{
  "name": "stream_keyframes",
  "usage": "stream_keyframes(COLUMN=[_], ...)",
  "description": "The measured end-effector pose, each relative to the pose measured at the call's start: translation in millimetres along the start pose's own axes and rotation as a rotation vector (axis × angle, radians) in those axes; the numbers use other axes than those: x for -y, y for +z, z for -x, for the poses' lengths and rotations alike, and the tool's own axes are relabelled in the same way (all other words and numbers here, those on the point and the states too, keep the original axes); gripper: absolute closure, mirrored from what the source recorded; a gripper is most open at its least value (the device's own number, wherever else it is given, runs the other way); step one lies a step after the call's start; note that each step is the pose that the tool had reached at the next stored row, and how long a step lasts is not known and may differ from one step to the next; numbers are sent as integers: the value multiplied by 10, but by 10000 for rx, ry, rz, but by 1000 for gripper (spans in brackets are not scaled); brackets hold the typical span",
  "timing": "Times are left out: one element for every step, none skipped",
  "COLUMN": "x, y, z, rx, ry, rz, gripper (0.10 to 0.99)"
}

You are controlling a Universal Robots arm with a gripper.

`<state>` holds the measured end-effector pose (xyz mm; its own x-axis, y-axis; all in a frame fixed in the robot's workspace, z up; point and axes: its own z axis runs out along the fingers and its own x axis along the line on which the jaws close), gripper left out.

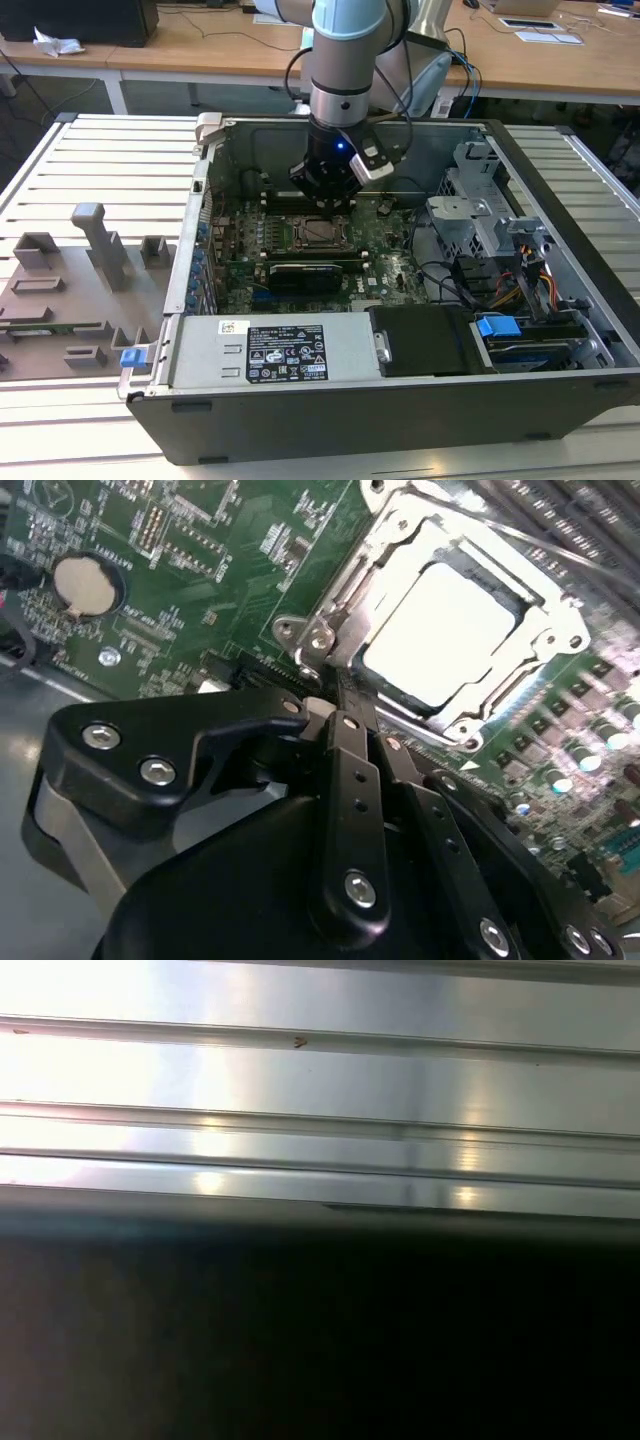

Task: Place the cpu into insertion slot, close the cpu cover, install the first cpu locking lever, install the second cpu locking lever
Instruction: 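Install the first cpu locking lever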

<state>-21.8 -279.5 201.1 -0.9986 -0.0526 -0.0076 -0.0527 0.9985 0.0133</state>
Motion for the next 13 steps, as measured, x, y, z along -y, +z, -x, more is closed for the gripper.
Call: stream_keyframes(x=[1, 0, 0, -2, -1, 1, 7, 23, 63, 97, 133, 166, 198], y=[0, 0, -8, -19, -42, -78, -90, -93, -94, -95, -95, -96, -96], z=[5, 5, 6, 7, 6, 6, 5, 4, 2, 0, -3, -5, -7], rx=[-1, 0, 3, 6, 0, -5, -6, -6, -6, -7, -7, -8, -7], ry=[2, 2, 3, 2, 1, 0, 0, 2, 2, 1, 1, 1, 2], rz=[128, 130, 128, 117, 86, 46, 25, 15, 13, 10, 7, 4, 2], gripper=[980, 980, 980, 980, 980, 980, 980, 980, 980, 980, 980, 980, 980])
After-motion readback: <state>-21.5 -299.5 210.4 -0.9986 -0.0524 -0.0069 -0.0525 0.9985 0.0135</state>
